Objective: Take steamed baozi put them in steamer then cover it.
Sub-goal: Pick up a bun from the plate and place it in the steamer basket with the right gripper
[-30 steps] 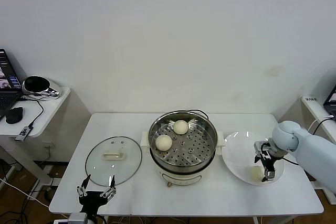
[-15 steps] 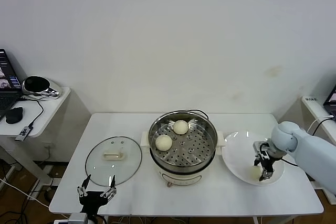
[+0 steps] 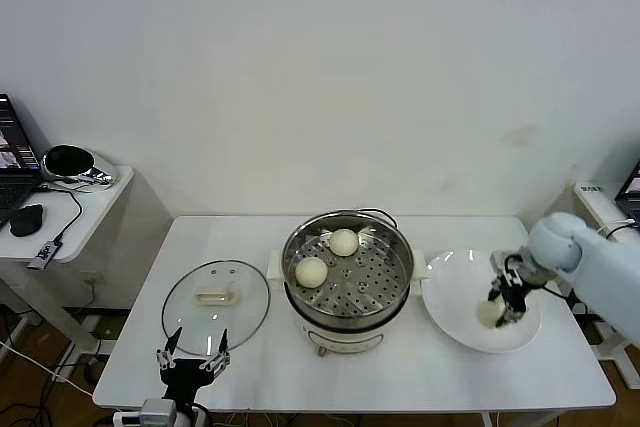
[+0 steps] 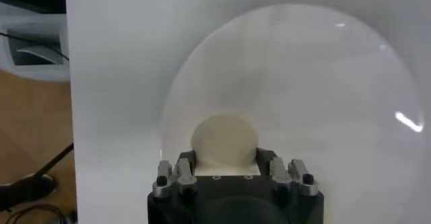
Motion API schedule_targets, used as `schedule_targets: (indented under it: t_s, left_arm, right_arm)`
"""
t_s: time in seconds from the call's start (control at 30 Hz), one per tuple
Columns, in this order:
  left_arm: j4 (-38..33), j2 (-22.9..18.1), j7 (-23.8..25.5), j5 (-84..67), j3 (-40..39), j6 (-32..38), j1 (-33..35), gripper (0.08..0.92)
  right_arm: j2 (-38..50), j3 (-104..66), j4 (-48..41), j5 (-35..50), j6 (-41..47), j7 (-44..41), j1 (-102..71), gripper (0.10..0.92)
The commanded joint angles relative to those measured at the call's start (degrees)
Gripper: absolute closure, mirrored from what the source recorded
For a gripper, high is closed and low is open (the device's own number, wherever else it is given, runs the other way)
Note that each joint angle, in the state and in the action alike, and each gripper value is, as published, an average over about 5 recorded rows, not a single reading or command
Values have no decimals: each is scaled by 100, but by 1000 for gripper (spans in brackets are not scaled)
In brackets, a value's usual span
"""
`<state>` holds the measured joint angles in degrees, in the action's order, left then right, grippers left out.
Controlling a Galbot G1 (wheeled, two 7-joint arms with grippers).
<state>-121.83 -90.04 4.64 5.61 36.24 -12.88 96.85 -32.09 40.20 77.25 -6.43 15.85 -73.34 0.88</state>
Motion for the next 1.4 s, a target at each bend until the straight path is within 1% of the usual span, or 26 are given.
schedule_targets:
  t_s: [0.03, 0.1, 0.23, 0.27, 0.47, 0.6, 0.63, 0.7, 0.83, 0.9, 0.97, 1.1, 1.4]
  left_arm:
    - [1, 49, -26, 24, -19, 10, -51, 177]
    - [-20, 62, -36, 19, 11, 14, -39, 177]
    - [-69, 83, -60, 3, 65, 26, -2, 177]
    - [-79, 85, -66, -1, 81, 28, 9, 177]
    - [-70, 44, -89, 18, 138, 59, 77, 177]
    - [-96, -38, -104, 27, 140, 87, 92, 177]
    - [-106, -54, -108, 31, 139, 93, 94, 177]
    - [-123, -87, -116, 59, 137, 105, 94, 177]
    - [-170, -141, -129, 98, 127, 128, 112, 177]
    - [-185, -149, -140, 97, 126, 142, 131, 177]
    - [-193, -150, -150, 95, 133, 156, 151, 177]
    - [-199, -151, -164, 90, 149, 170, 168, 177]
    - [-208, -156, -164, 45, 130, 169, 162, 177]
  right_arm:
    - [-701, 1003, -50, 1012, -116, -369, 2396, 465]
    - [-1078, 1068, -287, 1309, -494, -513, 2662, 465]
    - [-1787, 1075, -926, 1693, -2214, -820, 2935, 465]
    - [-1901, 1077, -988, 1697, -2508, -862, 2959, 465]
    - [-2425, 1089, -805, 1676, -3985, -882, 2802, 465]
    - [-2614, 1296, -592, 1739, -4761, -751, 2688, 462]
    - [-2648, 1349, -505, 1694, -4913, -719, 2680, 460]
    - [-2711, 1410, -300, 1340, -5248, -648, 2651, 458]
    - [-2845, 1393, -40, 118, -6039, -396, 2482, 457]
    - [-2896, 1384, 38, -271, -6264, -265, 2408, 457]
    - [-2903, 1460, 190, -469, -6334, -181, 2413, 457]
    - [-2884, 1728, 453, -387, -6332, -151, 2478, 454]
    - [-2844, 2008, 663, -367, -6330, -168, 2191, 448]
